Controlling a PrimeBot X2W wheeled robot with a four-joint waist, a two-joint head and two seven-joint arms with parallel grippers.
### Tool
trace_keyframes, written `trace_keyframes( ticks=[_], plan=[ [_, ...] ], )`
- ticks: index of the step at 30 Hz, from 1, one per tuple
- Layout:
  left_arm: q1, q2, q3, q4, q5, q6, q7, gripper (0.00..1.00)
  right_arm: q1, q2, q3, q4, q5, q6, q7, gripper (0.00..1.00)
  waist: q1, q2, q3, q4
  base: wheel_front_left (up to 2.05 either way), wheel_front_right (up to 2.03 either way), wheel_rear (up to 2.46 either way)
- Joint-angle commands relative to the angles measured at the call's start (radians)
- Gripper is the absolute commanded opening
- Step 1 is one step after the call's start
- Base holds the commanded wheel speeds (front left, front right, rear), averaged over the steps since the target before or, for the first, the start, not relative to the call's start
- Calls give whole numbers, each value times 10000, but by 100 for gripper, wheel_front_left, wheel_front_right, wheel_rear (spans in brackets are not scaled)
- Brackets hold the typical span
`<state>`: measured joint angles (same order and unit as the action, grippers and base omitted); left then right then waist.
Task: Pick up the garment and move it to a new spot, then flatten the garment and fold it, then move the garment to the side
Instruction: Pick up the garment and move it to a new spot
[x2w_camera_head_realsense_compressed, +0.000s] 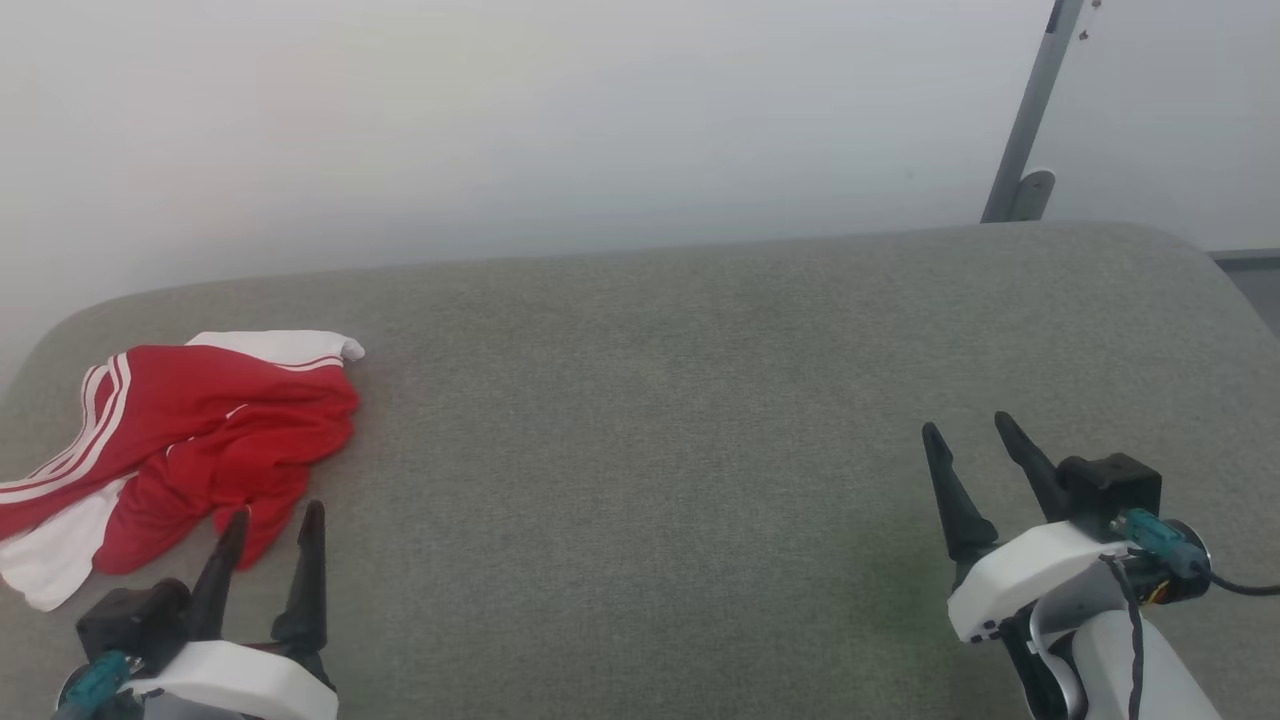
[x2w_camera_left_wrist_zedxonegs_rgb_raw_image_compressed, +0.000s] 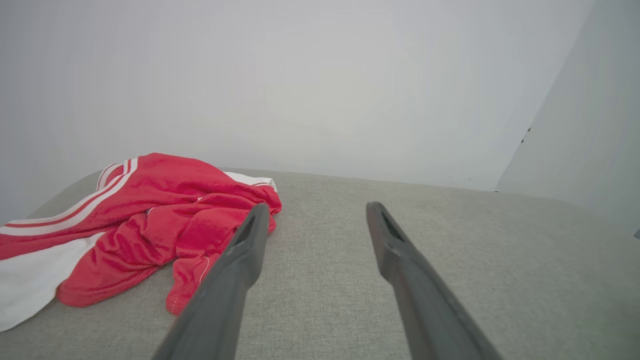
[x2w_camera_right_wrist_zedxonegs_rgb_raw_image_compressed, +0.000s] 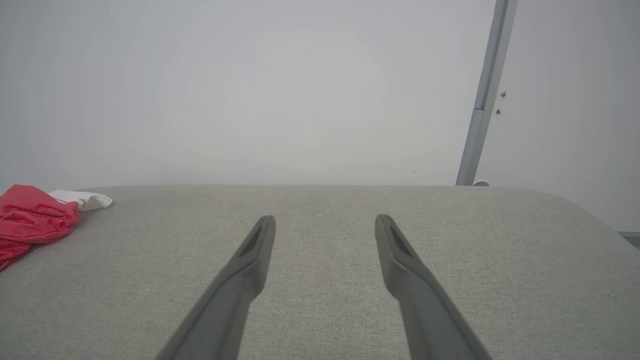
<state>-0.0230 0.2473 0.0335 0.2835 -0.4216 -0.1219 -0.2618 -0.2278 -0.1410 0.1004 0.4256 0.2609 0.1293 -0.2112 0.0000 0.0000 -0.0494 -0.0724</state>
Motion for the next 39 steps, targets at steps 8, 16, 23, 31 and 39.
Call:
trace_keyframes(
  ticks=[8,16,23,31,39],
  plan=[
    [-227,2,552,305,-560,375,117,100,-39,23,430,-96,-5,16,7,100,0,0,-153,659,0,0,0],
    [-92,131,884,294,-918,589,295,100,-232,40,1107,50,240,16,67,100,0,0,-430,1635,0,0,0],
    [1,136,969,192,-1127,700,518,100,-361,126,1535,228,382,16,0,100,0,0,-602,2319,0,0,0],
    [-37,138,1127,86,-1505,723,848,100,-376,82,1659,443,469,16,-102,100,0,0,-578,2558,0,0,0],
    [-990,429,892,478,-1716,571,1573,100,-560,-141,1533,313,441,16,-20,100,0,0,-119,2424,0,0,0]
  ],
)
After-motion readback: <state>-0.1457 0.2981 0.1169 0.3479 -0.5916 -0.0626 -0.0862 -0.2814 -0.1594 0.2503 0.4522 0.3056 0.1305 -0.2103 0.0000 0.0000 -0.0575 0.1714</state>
